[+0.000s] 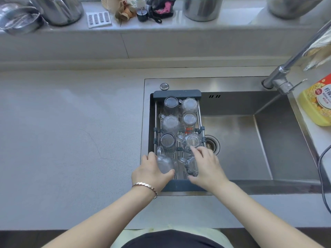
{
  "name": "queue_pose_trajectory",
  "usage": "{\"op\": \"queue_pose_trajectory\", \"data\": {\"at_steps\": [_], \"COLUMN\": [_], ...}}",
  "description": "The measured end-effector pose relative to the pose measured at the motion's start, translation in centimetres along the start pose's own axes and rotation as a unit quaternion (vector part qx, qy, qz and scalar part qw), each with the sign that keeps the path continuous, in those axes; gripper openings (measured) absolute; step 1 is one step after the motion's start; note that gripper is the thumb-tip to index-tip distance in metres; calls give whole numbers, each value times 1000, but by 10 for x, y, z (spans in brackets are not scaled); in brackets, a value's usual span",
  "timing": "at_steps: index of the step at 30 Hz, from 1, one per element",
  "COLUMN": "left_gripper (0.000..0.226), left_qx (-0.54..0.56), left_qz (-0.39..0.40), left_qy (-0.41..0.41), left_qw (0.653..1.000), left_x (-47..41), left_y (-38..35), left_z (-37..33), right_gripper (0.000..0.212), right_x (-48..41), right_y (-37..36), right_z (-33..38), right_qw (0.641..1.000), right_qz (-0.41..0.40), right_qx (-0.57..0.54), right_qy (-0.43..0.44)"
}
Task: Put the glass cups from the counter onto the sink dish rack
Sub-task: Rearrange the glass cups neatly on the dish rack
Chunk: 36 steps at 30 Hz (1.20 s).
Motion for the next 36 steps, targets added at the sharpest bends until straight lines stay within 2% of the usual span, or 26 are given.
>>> {"op": "queue_pose_trajectory", "data": {"at_steps": [4, 7, 9, 13, 15, 18, 20, 22, 25, 28, 32, 36], "left_gripper": [59, 59, 52, 23, 22, 25, 32, 38, 41, 38, 46, 52], "left_qx": [65, 108, 145, 201, 194, 134, -1, -156, -270, -339, -361, -369], "left_qz": [14, 16, 22, 38, 48, 48, 48, 40, 41, 0, 4, 37], "left_qy": [30, 27, 20, -49, -89, -96, -136, -212, -279, -306, -335, -306], "left_qw": [997, 994, 989, 978, 976, 985, 989, 964, 921, 889, 870, 877], "left_x": [3, 9, 9, 3, 2, -9, -19, -26, -29, -29, -32, -33], "left_y": [2, 6, 7, 5, 1, -10, -23, -40, -58, -51, -56, -52], "left_z": [-6, -17, -17, -13, -13, 4, 8, 5, 6, 2, -1, 7], "right_gripper": [92, 70, 64, 76, 79, 79, 77, 76, 73, 73, 74, 65], "right_x": [21, 20, 18, 13, 11, 2, -6, -12, -18, -21, -19, -16], "right_y": [-4, 11, 19, 4, -4, -18, -28, -37, -41, -39, -45, -45], "right_z": [47, 53, 52, 32, 24, 26, 29, 32, 31, 27, 27, 28], "right_qw": [987, 973, 966, 974, 976, 983, 990, 993, 996, 998, 999, 997], "right_qz": [-8, -142, -181, -140, -117, -49, -9, 19, -1, -36, -29, -69], "right_qx": [-133, -154, -167, -174, -182, -175, -139, -114, -84, -57, -41, -20], "right_qy": [87, 93, 81, 27, 10, 3, 12, 16, 21, 10, 19, 2]}}
Point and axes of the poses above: each hand's wrist, its own x-axis away from the middle knuckle, its own y-axis out of the back of the hand, z = x × y, the point moved 10 cm from there along -x, towards the middle knuckle, and after that the axes turned 9 degrees about -x, right-handed, at the moved point
